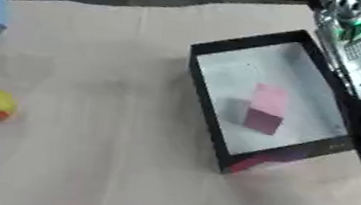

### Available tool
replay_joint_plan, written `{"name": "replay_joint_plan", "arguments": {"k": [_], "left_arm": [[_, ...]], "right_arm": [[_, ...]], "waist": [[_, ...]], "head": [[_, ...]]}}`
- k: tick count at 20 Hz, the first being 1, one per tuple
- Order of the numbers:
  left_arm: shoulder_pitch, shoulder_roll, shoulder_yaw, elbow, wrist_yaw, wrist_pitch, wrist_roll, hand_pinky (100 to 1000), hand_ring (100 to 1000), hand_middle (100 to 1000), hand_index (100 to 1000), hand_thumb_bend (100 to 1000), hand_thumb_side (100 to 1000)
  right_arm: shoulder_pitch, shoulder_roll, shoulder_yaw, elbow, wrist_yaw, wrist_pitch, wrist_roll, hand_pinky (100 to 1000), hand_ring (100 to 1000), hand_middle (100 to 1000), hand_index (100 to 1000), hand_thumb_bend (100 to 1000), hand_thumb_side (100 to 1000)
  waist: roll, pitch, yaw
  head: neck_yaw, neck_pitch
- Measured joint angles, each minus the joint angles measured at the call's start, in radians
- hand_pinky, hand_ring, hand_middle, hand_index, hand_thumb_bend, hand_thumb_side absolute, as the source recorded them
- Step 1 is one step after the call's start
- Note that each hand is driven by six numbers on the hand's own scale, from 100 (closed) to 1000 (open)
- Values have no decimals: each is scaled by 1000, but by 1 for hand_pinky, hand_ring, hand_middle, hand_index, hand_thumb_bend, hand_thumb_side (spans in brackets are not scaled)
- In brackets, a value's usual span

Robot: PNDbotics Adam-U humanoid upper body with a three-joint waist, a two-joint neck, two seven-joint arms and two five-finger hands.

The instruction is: Pick up the objects with one hand, pass them to the other hand, and then place them into the box on the other side of the table.

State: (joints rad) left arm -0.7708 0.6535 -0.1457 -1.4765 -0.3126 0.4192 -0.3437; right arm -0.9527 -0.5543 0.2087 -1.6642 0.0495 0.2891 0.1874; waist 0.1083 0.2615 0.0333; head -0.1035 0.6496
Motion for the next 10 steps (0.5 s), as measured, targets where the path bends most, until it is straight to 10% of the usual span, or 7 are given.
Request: {"name": "replay_joint_plan", "arguments": {"k": [10], "left_arm": [[63,-14,-16,-114,146,-73,151,869,756,675,576,100,100]], "right_arm": [[-48,142,52,47,144,-49,102,905,896,868,872,330,235]], "waist": [[0,0,3]], "head": [[-24,0]]}}
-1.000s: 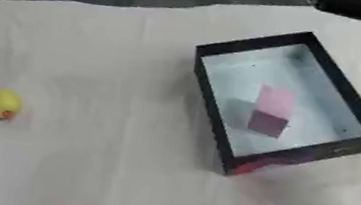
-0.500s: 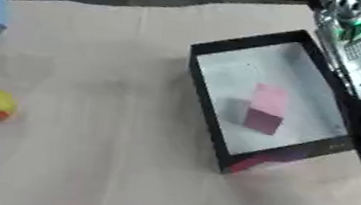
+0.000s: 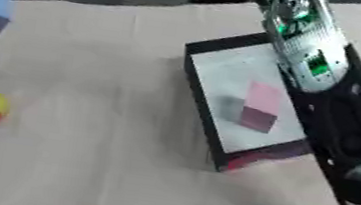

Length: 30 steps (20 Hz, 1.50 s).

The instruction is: Pick up the objects with one hand, pass them to the other hand, and then place them into the box on the other side of the table.

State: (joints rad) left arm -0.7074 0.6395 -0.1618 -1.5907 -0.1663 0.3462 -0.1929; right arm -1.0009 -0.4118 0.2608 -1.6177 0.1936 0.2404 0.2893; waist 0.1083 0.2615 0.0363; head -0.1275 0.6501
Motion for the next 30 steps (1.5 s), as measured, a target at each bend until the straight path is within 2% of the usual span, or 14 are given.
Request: {"name": "replay_joint_plan", "arguments": {"k": [10,11,12,17,24,30], "left_arm": [[45,-37,-33,-68,103,-118,113,869,739,663,571,100,100],[51,-43,-33,-75,106,-126,125,868,740,662,571,100,100],[59,-47,-33,-83,106,-132,137,867,737,661,570,100,100],[90,-67,-33,-128,95,-166,192,867,735,659,569,100,102],[119,-79,-33,-165,74,-201,245,844,693,640,563,100,117],[127,-80,-40,-181,58,-213,248,837,678,634,561,100,106]], "right_arm": [[-22,99,50,32,97,-56,82,905,898,876,882,337,251],[-23,105,54,34,104,-59,90,906,899,876,884,421,205],[-23,111,59,36,111,-63,98,906,900,879,886,344,253],[-21,128,78,40,143,-80,136,909,904,885,896,378,240],[-8,136,93,27,138,-92,193,911,906,887,902,415,221],[-5,137,102,0,109,-86,221,912,906,887,902,406,226]], "waist": [[0,0,3],[0,0,4],[0,0,4],[0,0,4],[0,1,3],[0,1,3]], "head": [[-17,0],[-17,0],[-17,0],[-18,0],[-16,-3],[-16,-3]]}}
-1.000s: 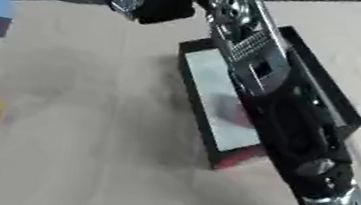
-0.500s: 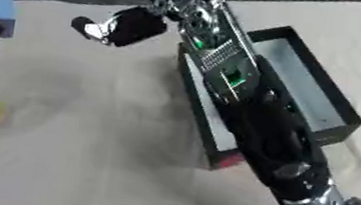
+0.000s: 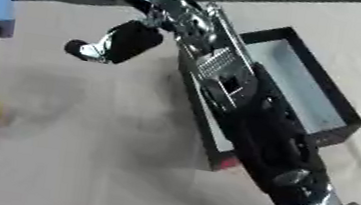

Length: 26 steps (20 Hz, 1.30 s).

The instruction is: Pick up the objects with one hand, pass them to the other hand, and then place them into the box on the other side of the table.

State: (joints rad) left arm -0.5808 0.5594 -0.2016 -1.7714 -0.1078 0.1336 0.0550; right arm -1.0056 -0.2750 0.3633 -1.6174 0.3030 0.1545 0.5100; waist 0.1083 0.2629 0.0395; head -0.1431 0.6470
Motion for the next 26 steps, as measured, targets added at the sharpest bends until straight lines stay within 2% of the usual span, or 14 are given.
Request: {"name": "replay_joint_plan", "arguments": {"k": [15,26], "left_arm": [[-27,-61,-50,-6,-105,-60,-44,831,674,626,558,100,100],[-28,-86,-63,-19,-113,-91,-24,835,670,619,557,100,111]], "right_arm": [[2,33,22,8,-27,22,12,913,910,890,907,397,251],[2,44,27,17,2,25,-8,916,921,898,917,419,259]], "waist": [[0,0,3],[0,2,4]], "head": [[-2,1],[-14,1]]}}
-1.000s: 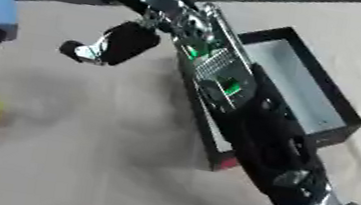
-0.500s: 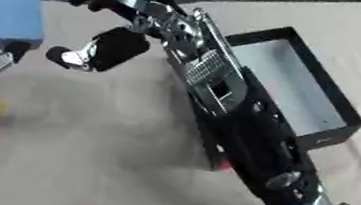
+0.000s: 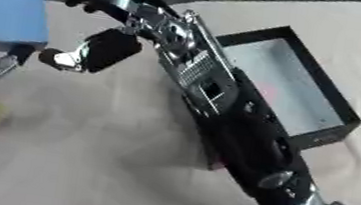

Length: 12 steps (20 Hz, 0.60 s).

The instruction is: Pick up the objects with one hand, pass them to the other hand, and then place them into the box on the other side of the table.

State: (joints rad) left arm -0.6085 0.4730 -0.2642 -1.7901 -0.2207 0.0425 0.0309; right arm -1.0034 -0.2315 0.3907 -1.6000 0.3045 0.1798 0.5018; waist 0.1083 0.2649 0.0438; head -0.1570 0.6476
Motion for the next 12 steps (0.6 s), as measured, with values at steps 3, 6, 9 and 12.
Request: {"name": "replay_joint_plan", "arguments": {"k": [3,6,9,12], "left_arm": [[0,0,-3,0,4,-5,2,835,670,619,557,100,111],[0,-1,-5,-2,9,-9,2,836,671,618,557,100,118],[0,-9,-5,-5,16,-13,0,834,671,618,557,100,119],[0,-9,-5,-5,24,-15,-2,831,671,618,557,100,123]], "right_arm": [[0,3,1,0,7,0,-7,916,921,898,917,419,259],[0,7,5,0,8,0,-13,916,918,895,916,408,259],[0,7,6,0,5,1,-15,916,917,894,916,401,257],[0,8,6,0,-2,3,-17,916,917,893,914,392,254]], "waist": [[0,0,0],[0,0,0],[0,1,0],[0,1,1]], "head": [[-1,0],[-4,0],[-5,0],[-6,0]]}}
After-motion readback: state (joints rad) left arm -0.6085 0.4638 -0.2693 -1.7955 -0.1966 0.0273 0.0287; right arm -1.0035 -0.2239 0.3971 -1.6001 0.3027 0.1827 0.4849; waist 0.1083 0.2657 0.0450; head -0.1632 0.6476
